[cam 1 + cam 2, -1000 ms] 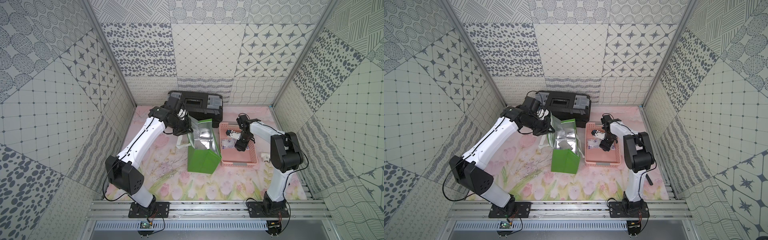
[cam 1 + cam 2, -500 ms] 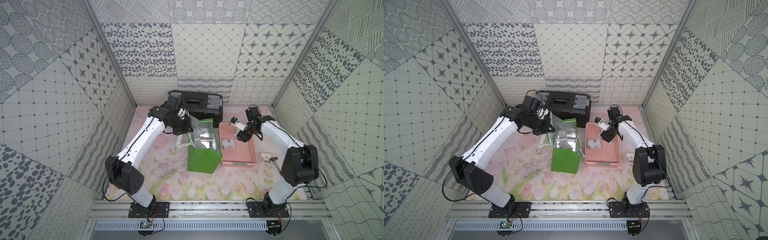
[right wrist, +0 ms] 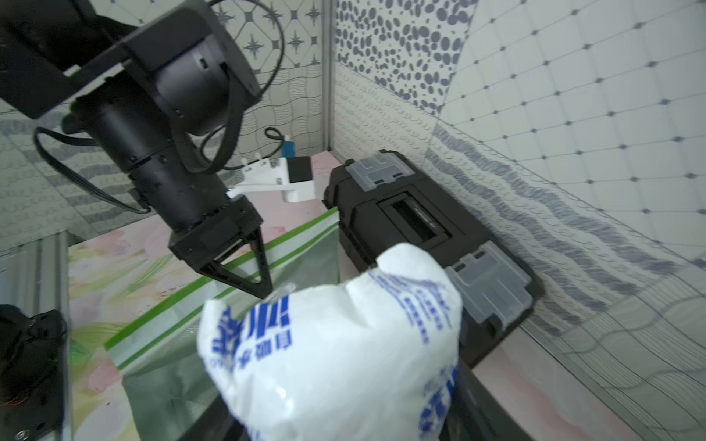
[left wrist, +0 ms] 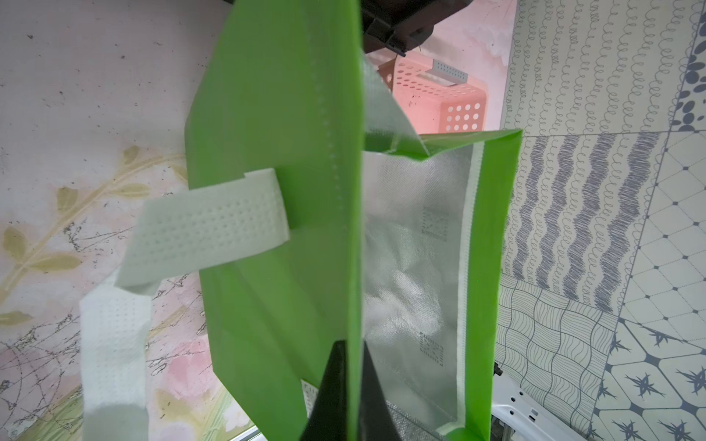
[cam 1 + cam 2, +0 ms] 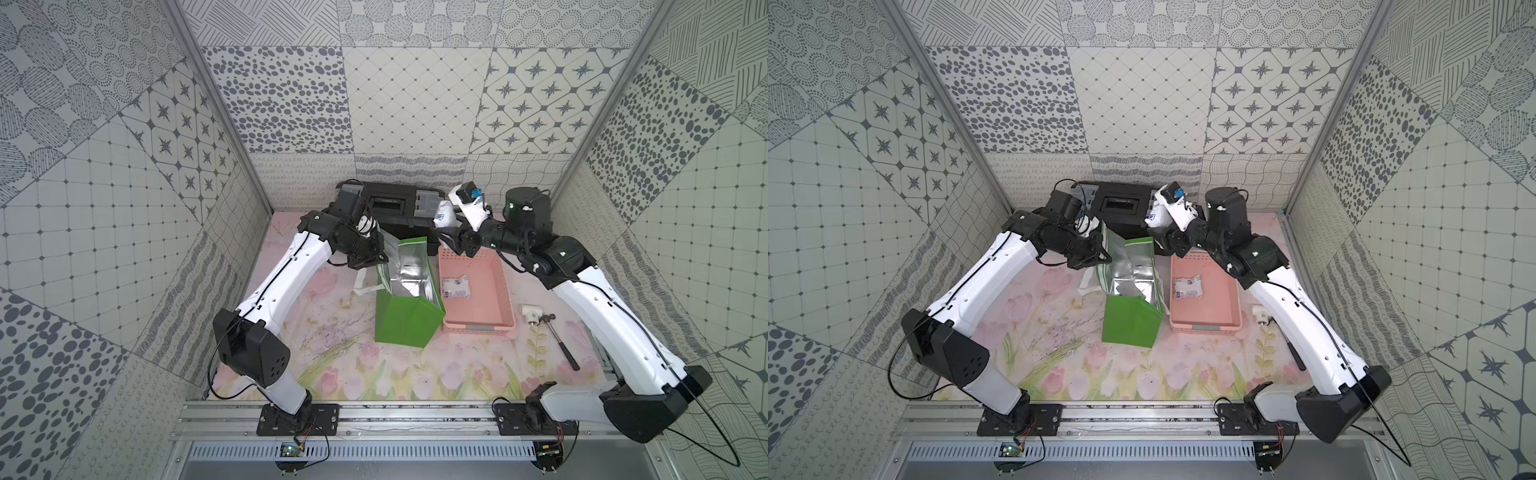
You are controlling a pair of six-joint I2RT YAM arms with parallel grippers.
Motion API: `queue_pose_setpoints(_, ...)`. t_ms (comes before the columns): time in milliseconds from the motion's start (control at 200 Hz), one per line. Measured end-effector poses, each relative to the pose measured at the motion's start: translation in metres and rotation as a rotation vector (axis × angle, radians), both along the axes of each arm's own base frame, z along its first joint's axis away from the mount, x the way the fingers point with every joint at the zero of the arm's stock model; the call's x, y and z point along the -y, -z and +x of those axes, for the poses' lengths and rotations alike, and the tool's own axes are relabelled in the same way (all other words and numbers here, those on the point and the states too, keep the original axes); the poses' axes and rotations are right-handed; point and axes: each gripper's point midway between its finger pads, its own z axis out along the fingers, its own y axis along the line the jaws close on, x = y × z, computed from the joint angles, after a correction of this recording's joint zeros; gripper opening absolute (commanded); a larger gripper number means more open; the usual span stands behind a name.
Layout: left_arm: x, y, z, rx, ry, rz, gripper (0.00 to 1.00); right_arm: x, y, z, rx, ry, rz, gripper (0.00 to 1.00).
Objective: Place the ice pack in the delivery bag
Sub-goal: Place the ice pack in the delivery bag, then pick up the ice pack from the bin.
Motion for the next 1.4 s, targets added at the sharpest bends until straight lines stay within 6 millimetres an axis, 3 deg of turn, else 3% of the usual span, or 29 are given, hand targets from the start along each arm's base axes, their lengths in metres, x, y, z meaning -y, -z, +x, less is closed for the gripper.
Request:
queue_pose_setpoints(120,0.0,0.0,0.0,0.0,0.0,0.0,0.0,-0.04,0.042,0.005,-0.1,-0.057,-0.038,0.56)
queue_pose_setpoints(260,0.0,0.0,0.0,0.0,0.0,0.0,0.0,-0.061,0.091,0.011,-0.212,-0.064,-0.106,0.86)
queue_pose_setpoints(320,0.0,0.0,0.0,0.0,0.0,0.001,0.0,-0.06,0.097,0.012,-0.22,-0.056,-0.126,0.98)
queue_pose_setpoints(415,0.0,0.0,0.0,0.0,0.0,0.001,0.0,-0.053,0.086,0.016,-0.189,-0.024,-0.128,0.99)
queue_pose_setpoints(520,0.0,0.0,0.0,0.0,-0.001,0.002,0.0,-0.033,0.056,0.02,-0.138,0.019,-0.091,0.99)
queue_pose_setpoints(665,-0.001,0.001,0.0,0.001,-0.003,0.008,0.0,0.029,0.01,0.027,-0.046,0.121,-0.037,0.99)
queue_pose_setpoints(770,-0.003,0.002,0.0,0.002,-0.005,0.017,0.0,0.076,0.009,0.031,-0.005,0.195,-0.053,0.99)
queue_pose_setpoints(840,-0.003,0.002,0.001,0.005,-0.003,0.02,0.0,0.101,0.031,0.034,-0.023,0.228,-0.099,0.99)
queue_pose_setpoints(931,-0.004,0.003,-0.001,0.0,-0.001,0.025,0.0,0.12,0.085,0.038,-0.091,0.231,-0.2,0.99)
queue_pose_setpoints(1061,-0.004,0.003,-0.001,0.001,0.001,0.028,0.0,0.132,0.167,0.036,-0.218,0.172,-0.354,0.99)
queue_pose_setpoints(1131,-0.004,0.003,-0.001,0.001,0.002,0.029,0.0,0.133,0.2,0.033,-0.273,0.121,-0.419,0.99)
queue_pose_setpoints(1401,-0.004,0.001,-0.001,0.001,0.003,0.032,0.0,0.126,0.271,0.038,-0.265,-0.1,-0.654,0.98)
